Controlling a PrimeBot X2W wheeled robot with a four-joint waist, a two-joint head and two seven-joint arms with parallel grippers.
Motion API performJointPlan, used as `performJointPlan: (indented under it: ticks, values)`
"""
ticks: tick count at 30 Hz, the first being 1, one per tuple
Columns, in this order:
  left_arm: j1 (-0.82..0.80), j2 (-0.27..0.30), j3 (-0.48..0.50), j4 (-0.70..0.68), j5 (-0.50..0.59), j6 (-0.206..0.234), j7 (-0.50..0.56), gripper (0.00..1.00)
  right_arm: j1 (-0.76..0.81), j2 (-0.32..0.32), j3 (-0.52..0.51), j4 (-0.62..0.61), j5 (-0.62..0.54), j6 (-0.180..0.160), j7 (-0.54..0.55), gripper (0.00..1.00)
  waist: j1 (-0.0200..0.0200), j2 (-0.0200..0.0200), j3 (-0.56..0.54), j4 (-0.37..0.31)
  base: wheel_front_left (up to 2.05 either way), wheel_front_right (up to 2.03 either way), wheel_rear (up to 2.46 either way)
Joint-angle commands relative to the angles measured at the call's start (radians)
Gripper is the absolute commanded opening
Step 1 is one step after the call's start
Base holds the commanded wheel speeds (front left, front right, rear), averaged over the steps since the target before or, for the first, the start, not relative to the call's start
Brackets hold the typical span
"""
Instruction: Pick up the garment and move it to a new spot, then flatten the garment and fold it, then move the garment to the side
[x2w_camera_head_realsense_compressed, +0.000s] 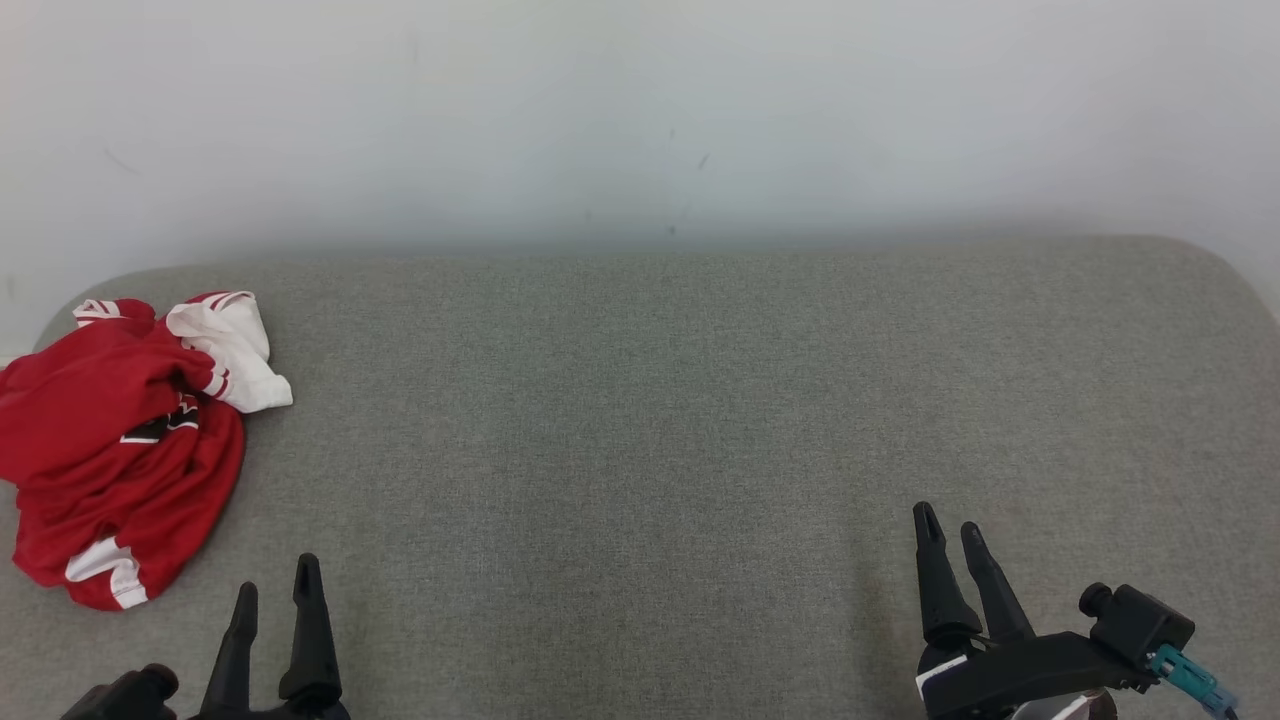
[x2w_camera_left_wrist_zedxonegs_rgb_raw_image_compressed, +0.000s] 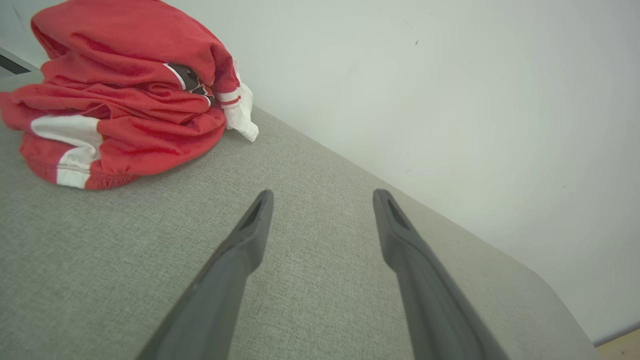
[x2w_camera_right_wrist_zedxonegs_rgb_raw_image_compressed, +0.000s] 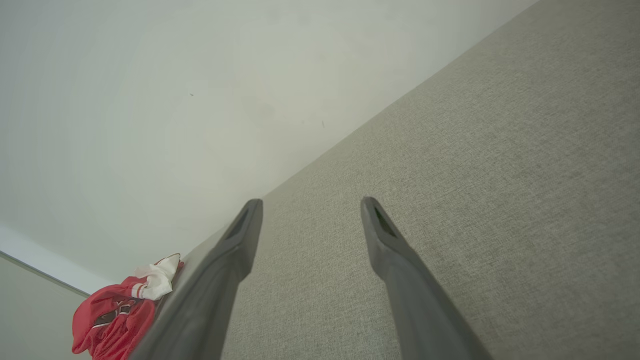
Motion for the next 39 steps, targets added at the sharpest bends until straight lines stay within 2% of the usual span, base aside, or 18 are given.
performJointPlan:
  ticks: [1, 22, 39]
  values:
    - [0.001, 0.008, 0.0, -0.013, 0.014, -0.002, -0.005, 1.0, -0.014, 0.0, 0.004, -0.009, -0.014, -0.001, -0.005, 1.0, 0.0, 0.0, 0.0, 0.0, 0.0, 0.0, 0.0]
    - [0.015, 0.016, -0.005, -0.028, 0.247, -0.003, -0.063, 1.0, -0.014, 0.0, 0.019, -0.001, -0.257, -0.001, -0.062, 1.0, 0.0, 0.0, 0.001, -0.001, 0.0, 0.0, 0.0]
    - [0.024, 0.022, -0.004, -0.031, 0.375, -0.007, -0.098, 1.0, -0.015, 0.0, 0.018, 0.005, -0.401, -0.002, -0.097, 1.0, 0.0, 0.0, 0.002, -0.003, 0.0, 0.0, 0.0]
